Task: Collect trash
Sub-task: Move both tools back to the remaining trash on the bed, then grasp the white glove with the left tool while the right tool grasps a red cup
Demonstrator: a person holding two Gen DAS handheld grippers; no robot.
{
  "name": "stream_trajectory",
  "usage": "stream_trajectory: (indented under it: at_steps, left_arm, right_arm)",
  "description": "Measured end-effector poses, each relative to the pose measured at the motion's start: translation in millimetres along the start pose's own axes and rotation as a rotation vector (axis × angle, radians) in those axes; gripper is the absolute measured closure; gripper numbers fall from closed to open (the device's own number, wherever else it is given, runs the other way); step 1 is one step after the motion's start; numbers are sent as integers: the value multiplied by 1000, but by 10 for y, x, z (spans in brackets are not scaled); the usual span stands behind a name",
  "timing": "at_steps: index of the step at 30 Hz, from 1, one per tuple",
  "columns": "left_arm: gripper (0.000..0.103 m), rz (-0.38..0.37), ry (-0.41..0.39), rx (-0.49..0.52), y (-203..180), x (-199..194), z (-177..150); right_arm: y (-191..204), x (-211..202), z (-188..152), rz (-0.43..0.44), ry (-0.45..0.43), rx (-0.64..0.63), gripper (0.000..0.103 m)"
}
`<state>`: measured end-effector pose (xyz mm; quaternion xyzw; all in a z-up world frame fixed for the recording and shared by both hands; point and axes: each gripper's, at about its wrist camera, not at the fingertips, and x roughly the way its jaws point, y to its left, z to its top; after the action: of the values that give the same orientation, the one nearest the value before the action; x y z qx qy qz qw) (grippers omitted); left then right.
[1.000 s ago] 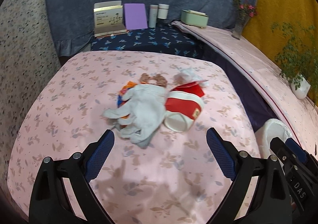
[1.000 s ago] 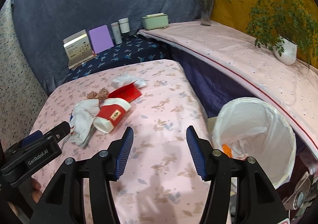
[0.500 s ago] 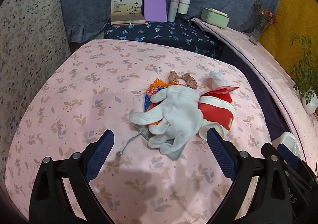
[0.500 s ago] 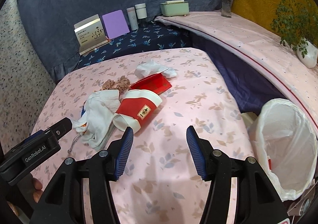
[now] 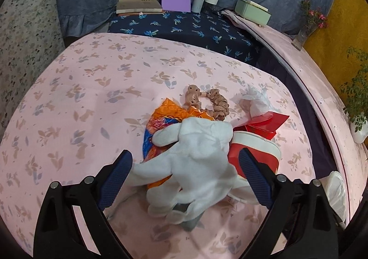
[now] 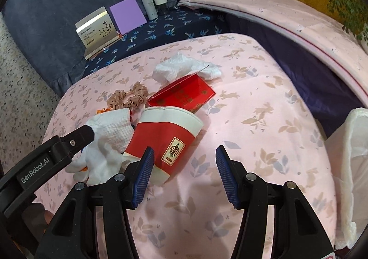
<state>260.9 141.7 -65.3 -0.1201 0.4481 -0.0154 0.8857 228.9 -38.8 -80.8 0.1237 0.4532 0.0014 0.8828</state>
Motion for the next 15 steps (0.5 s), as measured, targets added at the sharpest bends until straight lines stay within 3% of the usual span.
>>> stream_trajectory:
  at_steps: [12, 15]
  left_arm:
    - [66, -81, 81, -5, 57, 257, -90]
    - [71, -76, 77, 15, 43, 235, -158]
  right_arm:
    - [63, 269, -28, 60, 17, 27, 47]
    - [46, 260, -73, 88, 22, 42, 47]
